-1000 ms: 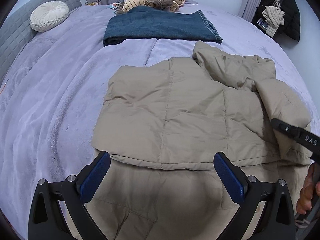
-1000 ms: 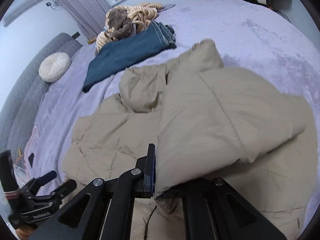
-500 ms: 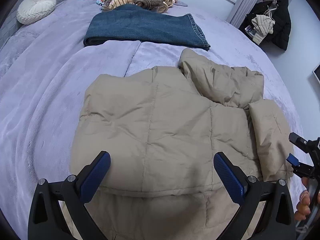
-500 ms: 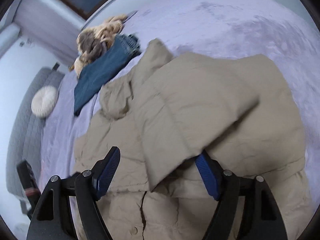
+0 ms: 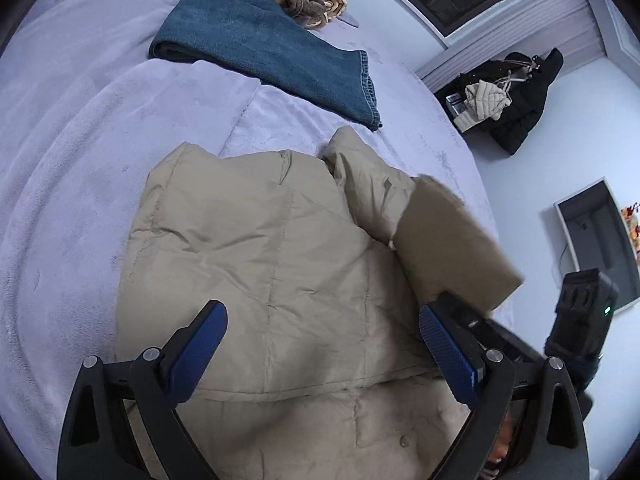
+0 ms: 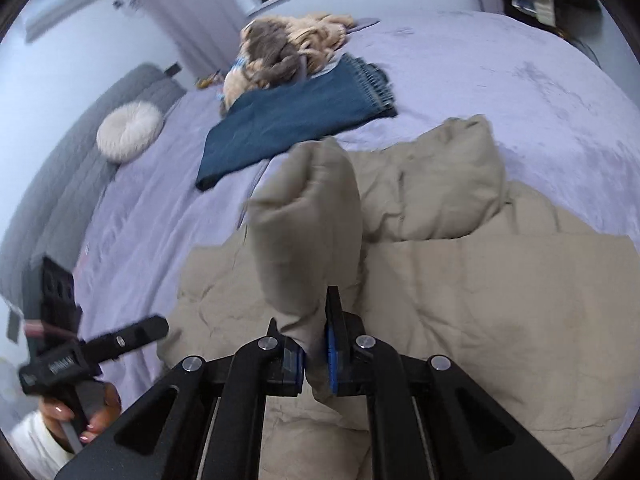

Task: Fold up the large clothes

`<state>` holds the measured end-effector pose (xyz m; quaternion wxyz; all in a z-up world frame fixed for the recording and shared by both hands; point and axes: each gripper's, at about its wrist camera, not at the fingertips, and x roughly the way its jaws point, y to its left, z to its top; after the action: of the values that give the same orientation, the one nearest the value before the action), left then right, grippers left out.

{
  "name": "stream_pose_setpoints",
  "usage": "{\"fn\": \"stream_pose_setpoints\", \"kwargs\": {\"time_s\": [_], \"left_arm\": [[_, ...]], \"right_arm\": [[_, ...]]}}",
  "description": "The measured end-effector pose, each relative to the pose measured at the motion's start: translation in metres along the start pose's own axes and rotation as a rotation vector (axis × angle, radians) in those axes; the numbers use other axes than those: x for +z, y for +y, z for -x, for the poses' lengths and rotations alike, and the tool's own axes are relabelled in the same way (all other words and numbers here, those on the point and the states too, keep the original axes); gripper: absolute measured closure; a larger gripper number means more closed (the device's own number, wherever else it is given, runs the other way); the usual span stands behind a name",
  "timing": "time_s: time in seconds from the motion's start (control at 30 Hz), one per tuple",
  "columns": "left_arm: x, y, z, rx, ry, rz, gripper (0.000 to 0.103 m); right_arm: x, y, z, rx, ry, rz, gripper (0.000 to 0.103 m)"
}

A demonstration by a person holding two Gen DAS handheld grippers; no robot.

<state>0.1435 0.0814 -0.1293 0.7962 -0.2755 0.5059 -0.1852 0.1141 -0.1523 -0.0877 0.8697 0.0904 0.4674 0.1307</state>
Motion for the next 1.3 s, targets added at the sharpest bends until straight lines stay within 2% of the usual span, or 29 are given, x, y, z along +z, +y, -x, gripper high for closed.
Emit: {"fn": "stream_pose_setpoints", "kwargs": {"time_s": [0.03,0.07,0.1,0.13,0.23,0.37,0.5,0.57,0.6,0.63,0.67,0.7,0.73,0.77,0.8,0.83,0.9,0.97,1.1,1.2,1.23,1.27,1.3], "left_arm": [[0.000,0.000,-0.001,-0.028,0.010,0.007,0.005],[0.001,0.000,-0.002,-0.051,0.020,0.008,0.005],[0.001,-0.002,-0.003,-0.076,0.031,0.005,0.005],[0.001,-0.004,-0.005,-0.096,0.043,-0.001,0.005],[0.001,-0.012,-0.014,-0.135,0.081,-0.029,0.005],[0.000,-0.018,-0.040,-0.111,0.129,-0.050,0.005],[0.000,-0.025,-0.071,-0.058,0.155,-0.059,0.005],[0.000,-0.033,-0.084,-0.020,0.153,-0.063,0.007],[-0.001,-0.036,-0.087,-0.006,0.146,-0.069,0.012],[-0.002,-0.040,-0.091,0.009,0.144,-0.077,0.031],[-0.002,-0.044,-0.096,0.026,0.154,-0.080,0.056],[-0.002,-0.046,-0.101,0.040,0.166,-0.075,0.072],[-0.003,-0.048,-0.104,0.047,0.174,-0.073,0.090],[-0.005,-0.049,-0.101,0.057,0.160,-0.072,0.090],[-0.007,-0.051,-0.096,0.073,0.137,-0.081,0.090],[-0.012,-0.053,-0.091,0.094,0.119,-0.093,0.090],[-0.021,-0.051,-0.085,0.136,0.099,-0.100,0.090],[-0.029,-0.043,-0.089,0.161,0.112,-0.087,0.090],[-0.033,-0.042,-0.100,0.220,0.102,-0.148,0.089],[-0.034,-0.052,-0.101,0.290,0.096,-0.197,0.089],[-0.033,-0.055,-0.097,0.312,0.093,-0.212,0.086],[-0.032,-0.058,-0.092,0.334,0.087,-0.224,0.078],[-0.031,-0.060,-0.084,0.360,0.073,-0.236,0.074]], "right_arm": [[-0.005,0.012,-0.010,-0.020,0.040,0.037,0.068],[-0.011,0.019,-0.016,-0.031,0.076,0.058,0.054],[-0.017,0.024,-0.022,-0.034,0.103,0.069,0.033],[-0.024,0.026,-0.022,-0.030,0.116,0.071,0.031],[-0.041,0.019,-0.006,-0.023,0.138,0.043,0.031],[-0.066,-0.037,0.034,-0.021,0.130,-0.115,0.031],[-0.096,-0.132,0.067,-0.009,0.088,-0.456,0.031],[-0.111,-0.177,0.080,0.013,0.038,-0.641,0.031],[-0.117,-0.196,0.086,0.031,-0.002,-0.715,0.031],[-0.122,-0.212,0.091,0.037,-0.033,-0.772,0.031],[-0.126,-0.226,0.094,0.039,-0.055,-0.822,0.031],[-0.128,-0.241,0.096,0.050,-0.072,-0.873,0.032],[-0.128,-0.251,0.096,0.057,-0.083,-0.907,0.049],[-0.127,-0.261,0.095,0.060,-0.084,-0.933,0.065],[-0.125,-0.266,0.096,0.058,-0.074,-0.933,0.096],[-0.118,-0.269,0.097,0.052,-0.074,-0.906,0.097],[-0.102,-0.265,0.098,0.013,-0.063,-0.793,0.097],[-0.095,-0.264,0.096,-0.010,-0.030,-0.711,0.097],[-0.108,-0.275,0.073,-0.048,0.051,-0.681,0.097],[-0.112,-0.274,0.068,-0.057,0.075,-0.674,0.096],[-0.110,-0.271,0.072,-0.058,0.082,-0.657,0.093],[-0.108,-0.268,0.077,-0.058,0.099,-0.633,0.088],[-0.107,-0.263,0.082,-0.061,0.121,-0.596,0.073]]}}
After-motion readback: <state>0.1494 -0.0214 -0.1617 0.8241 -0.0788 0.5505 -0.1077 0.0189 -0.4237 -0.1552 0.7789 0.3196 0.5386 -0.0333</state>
